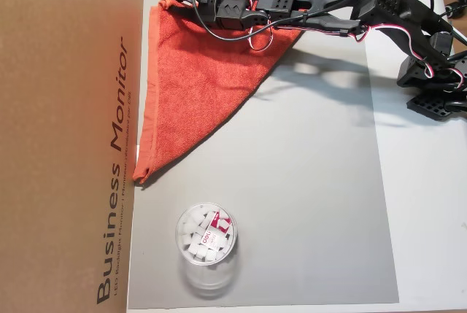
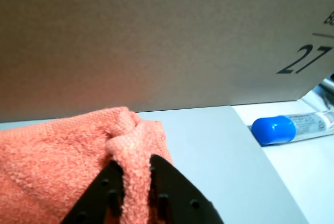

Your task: Fold the blanket.

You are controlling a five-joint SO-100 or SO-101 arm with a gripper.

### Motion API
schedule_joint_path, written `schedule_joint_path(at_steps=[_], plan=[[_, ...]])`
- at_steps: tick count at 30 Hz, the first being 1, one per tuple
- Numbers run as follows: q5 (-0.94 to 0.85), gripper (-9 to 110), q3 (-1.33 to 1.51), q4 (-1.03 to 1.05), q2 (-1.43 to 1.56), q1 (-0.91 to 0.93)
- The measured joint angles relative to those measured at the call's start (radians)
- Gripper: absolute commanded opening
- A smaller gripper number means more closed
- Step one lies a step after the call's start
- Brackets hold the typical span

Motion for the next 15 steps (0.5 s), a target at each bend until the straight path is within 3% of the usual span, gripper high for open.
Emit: schedule_joint_path(at_steps=[6, 15], plan=[[0.037, 13, 0.0, 0.0, 0.0, 0.002], [0.091, 14, 0.0, 0.0, 0.0, 0.009]])
